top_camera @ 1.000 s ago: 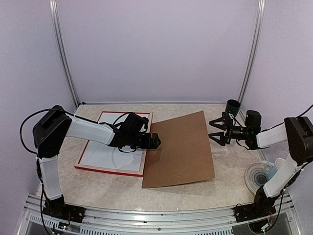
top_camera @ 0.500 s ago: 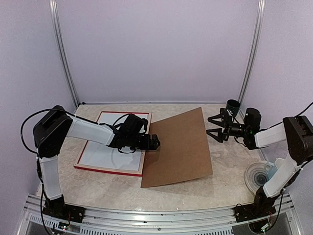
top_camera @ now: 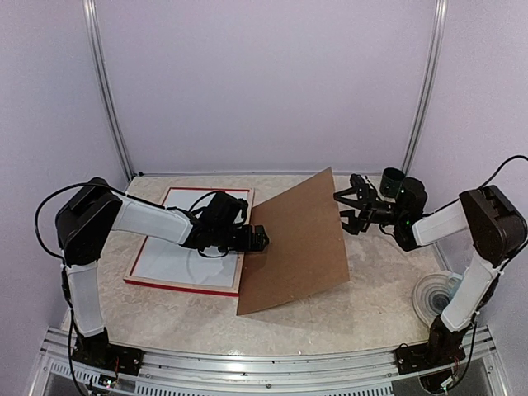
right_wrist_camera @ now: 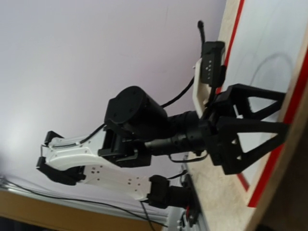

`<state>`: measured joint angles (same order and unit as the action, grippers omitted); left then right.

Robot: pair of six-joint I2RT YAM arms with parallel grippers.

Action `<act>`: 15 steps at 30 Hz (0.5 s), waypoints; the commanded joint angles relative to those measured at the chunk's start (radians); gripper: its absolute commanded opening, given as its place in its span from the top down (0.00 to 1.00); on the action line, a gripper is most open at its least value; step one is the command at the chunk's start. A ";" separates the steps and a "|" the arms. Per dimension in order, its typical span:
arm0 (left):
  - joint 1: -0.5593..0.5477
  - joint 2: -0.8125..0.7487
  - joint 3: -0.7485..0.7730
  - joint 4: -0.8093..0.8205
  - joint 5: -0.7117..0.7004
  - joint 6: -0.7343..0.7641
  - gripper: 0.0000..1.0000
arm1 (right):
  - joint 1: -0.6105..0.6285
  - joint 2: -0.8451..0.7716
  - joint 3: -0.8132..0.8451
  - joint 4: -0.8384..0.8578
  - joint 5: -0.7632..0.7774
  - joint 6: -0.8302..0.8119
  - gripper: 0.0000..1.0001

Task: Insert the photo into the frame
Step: Turn over the backboard at the center of the board.

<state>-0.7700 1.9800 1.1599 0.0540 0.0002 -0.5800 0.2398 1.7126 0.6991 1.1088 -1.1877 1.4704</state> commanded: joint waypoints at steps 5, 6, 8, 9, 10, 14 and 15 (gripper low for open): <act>-0.011 -0.006 -0.013 0.027 0.044 -0.003 0.01 | 0.086 0.073 0.094 0.227 -0.001 0.155 0.15; -0.011 -0.010 -0.015 0.027 0.044 -0.004 0.01 | 0.094 0.072 0.112 0.203 -0.001 0.142 0.15; -0.011 -0.016 -0.018 0.027 0.042 -0.004 0.01 | 0.106 0.058 0.136 0.111 0.008 0.090 0.16; -0.011 -0.019 -0.020 0.027 0.040 -0.004 0.01 | 0.109 0.046 0.147 -0.004 0.016 0.043 0.17; -0.010 -0.021 -0.021 0.026 0.040 -0.004 0.01 | 0.110 0.029 0.158 -0.100 0.030 -0.011 0.18; -0.011 -0.033 -0.033 0.031 0.038 -0.007 0.01 | 0.112 -0.046 0.245 -0.556 0.102 -0.313 0.19; -0.011 -0.034 -0.036 0.034 0.039 -0.009 0.01 | 0.114 -0.061 0.266 -0.627 0.116 -0.365 0.18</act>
<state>-0.7643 1.9598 1.1481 0.0902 0.0002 -0.5949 0.3328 1.7370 0.8742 0.8993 -1.1542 1.4014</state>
